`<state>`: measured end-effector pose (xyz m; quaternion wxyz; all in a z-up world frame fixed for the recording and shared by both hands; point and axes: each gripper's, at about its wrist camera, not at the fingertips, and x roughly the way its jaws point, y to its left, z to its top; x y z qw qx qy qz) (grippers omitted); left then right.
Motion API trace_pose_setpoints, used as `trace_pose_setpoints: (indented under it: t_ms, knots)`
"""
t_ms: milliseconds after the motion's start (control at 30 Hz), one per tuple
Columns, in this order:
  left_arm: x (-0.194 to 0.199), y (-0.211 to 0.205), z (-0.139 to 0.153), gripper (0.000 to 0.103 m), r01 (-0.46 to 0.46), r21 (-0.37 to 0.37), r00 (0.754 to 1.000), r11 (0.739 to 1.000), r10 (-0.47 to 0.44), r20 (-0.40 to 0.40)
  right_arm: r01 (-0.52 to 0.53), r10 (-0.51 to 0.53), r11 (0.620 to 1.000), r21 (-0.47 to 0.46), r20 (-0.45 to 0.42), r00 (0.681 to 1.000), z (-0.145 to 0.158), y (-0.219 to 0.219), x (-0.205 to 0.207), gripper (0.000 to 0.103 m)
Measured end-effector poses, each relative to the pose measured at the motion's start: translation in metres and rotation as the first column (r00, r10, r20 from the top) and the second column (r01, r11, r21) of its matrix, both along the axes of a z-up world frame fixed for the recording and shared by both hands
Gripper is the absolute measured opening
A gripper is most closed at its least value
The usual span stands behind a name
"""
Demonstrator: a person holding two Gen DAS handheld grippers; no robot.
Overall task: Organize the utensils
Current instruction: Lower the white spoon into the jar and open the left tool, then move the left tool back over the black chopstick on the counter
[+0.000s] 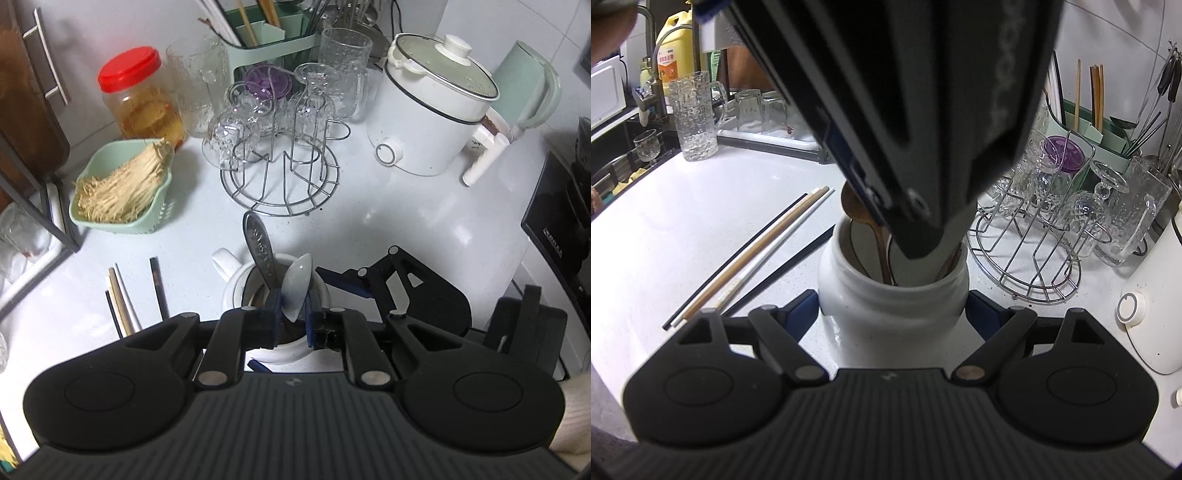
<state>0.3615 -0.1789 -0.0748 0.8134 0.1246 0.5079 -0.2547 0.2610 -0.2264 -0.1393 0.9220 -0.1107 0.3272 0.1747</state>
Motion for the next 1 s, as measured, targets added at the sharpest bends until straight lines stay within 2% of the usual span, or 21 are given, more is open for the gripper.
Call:
trace_pose_setpoints:
  t_ms: [300, 533, 800, 1000]
  knots:
    - [0.0, 0.013, 0.008, 0.02, -0.054, -0.077, 0.999, 0.996, 0.053, -0.011, -0.001, 0.001, 1.0, 0.0, 0.0, 1.0, 0.0, 0.0, 0.0, 0.089]
    - [-0.008, 0.025, 0.037, 0.022, -0.091, -0.151, 0.993, 0.984, 0.101, 0.061, 0.005, -0.005, 1.0, 0.0, -0.003, 1.0, 0.0, 0.001, 0.002, 0.089]
    - [-0.013, 0.055, 0.06, 0.023, -0.171, -0.225, 0.967, 0.959, 0.206, 0.147, 0.024, -0.024, 1.0, 0.002, -0.002, 1.0, -0.001, 0.004, 0.003, 0.089]
    - [-0.007, 0.094, 0.049, 0.023, -0.267, -0.243, 0.942, 0.932, 0.306, 0.137, 0.042, -0.042, 0.999, 0.001, -0.004, 0.999, 0.0, 0.005, 0.004, 0.088]
